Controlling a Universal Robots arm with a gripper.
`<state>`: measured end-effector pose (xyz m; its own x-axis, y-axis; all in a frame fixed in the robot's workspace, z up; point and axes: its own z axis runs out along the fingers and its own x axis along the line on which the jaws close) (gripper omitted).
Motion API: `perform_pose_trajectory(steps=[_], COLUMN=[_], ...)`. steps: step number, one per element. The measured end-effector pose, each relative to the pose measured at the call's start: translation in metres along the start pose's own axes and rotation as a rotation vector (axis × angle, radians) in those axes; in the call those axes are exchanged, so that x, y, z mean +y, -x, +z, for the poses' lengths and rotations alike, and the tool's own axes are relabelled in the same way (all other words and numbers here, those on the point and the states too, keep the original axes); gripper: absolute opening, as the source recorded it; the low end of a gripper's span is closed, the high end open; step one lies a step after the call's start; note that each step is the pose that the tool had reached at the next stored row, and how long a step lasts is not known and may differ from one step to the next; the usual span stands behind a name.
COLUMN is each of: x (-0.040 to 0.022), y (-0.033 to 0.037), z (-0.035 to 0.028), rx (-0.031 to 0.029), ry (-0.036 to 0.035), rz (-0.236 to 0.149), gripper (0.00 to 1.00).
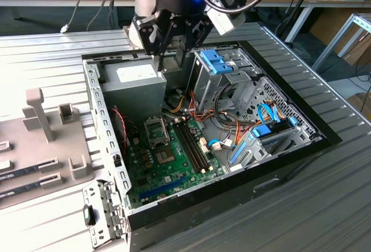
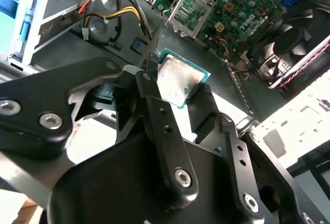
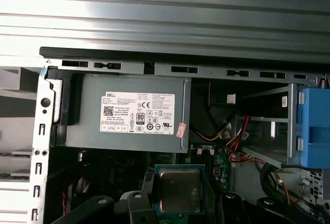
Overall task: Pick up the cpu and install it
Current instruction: 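Pick up the cpu and move it towards the insertion slot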
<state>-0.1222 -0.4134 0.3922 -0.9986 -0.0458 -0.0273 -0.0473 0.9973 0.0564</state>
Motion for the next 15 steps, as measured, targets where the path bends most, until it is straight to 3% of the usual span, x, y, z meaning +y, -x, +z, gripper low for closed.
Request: perform_pose_trajectory(steps=[15], x=[-0.0039], y=[0.0168], z=[0.0031], rx=[0.0001], ry=[-0.001], rz=[0.0], gripper=[0.47])
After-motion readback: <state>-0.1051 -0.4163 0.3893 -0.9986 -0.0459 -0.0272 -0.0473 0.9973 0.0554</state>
